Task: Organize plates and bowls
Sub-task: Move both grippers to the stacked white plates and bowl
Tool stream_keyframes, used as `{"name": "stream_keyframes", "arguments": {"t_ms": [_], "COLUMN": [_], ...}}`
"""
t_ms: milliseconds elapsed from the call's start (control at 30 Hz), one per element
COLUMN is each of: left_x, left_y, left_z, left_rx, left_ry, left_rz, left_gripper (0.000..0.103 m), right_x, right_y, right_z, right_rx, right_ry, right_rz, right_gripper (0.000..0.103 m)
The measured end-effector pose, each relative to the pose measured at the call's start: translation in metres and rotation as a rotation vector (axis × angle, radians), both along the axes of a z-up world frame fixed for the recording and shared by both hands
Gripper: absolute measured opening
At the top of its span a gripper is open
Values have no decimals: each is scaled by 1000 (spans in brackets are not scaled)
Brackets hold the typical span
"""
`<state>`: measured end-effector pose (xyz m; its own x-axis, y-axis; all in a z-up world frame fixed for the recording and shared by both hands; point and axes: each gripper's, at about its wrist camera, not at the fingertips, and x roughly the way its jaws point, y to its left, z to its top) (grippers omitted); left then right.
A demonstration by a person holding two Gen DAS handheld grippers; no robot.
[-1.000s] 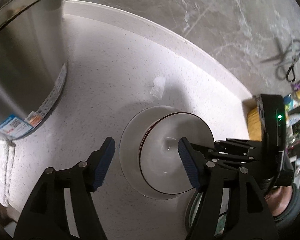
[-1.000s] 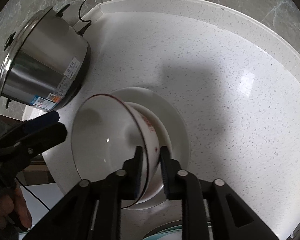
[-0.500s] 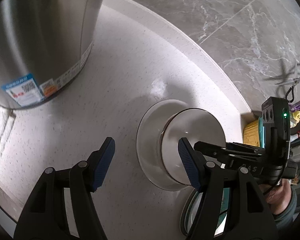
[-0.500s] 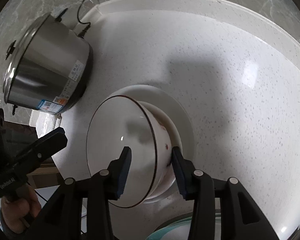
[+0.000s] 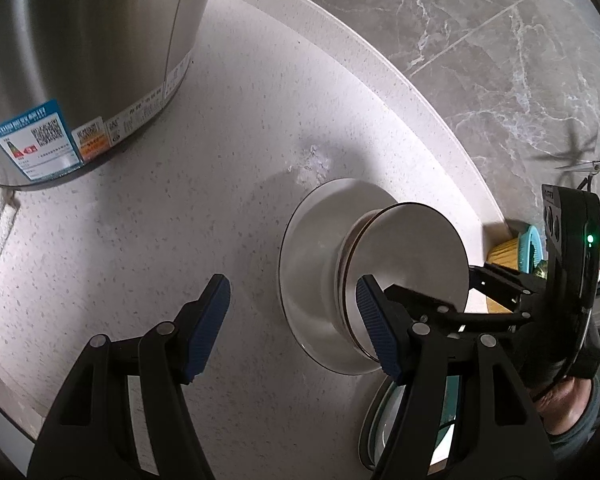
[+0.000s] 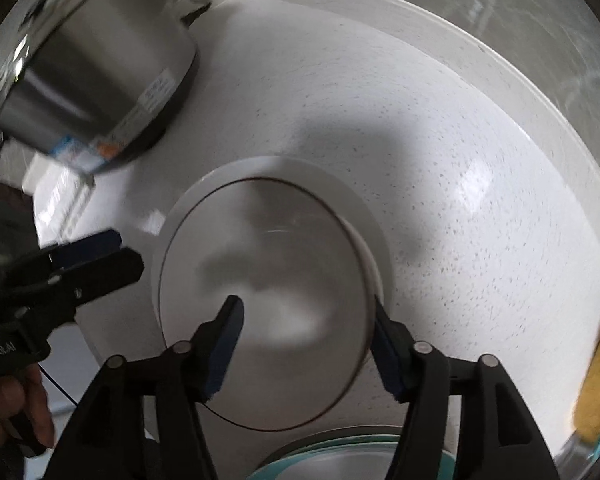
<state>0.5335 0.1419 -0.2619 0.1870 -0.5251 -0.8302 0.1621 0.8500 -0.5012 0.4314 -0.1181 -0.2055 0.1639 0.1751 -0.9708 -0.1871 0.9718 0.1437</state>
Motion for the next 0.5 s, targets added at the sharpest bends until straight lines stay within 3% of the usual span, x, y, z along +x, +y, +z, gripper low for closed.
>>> {"name": "stream_keyframes", "arguments": {"t_ms": [100, 500], "left_x": [0, 2], "left_y": [2, 4], "left_z": [-2, -18], "left_rx": [-6, -19], "left_ry": [3, 35], "left_rz": [9, 34], "left_gripper": [64, 64], "right_x": [2, 13], "right_y": [8, -2], "right_z": [3, 11], "right_rx": [-52, -36], "right_ry": [-3, 16], "right_rz": [30, 1], "right_gripper": [65, 77]}}
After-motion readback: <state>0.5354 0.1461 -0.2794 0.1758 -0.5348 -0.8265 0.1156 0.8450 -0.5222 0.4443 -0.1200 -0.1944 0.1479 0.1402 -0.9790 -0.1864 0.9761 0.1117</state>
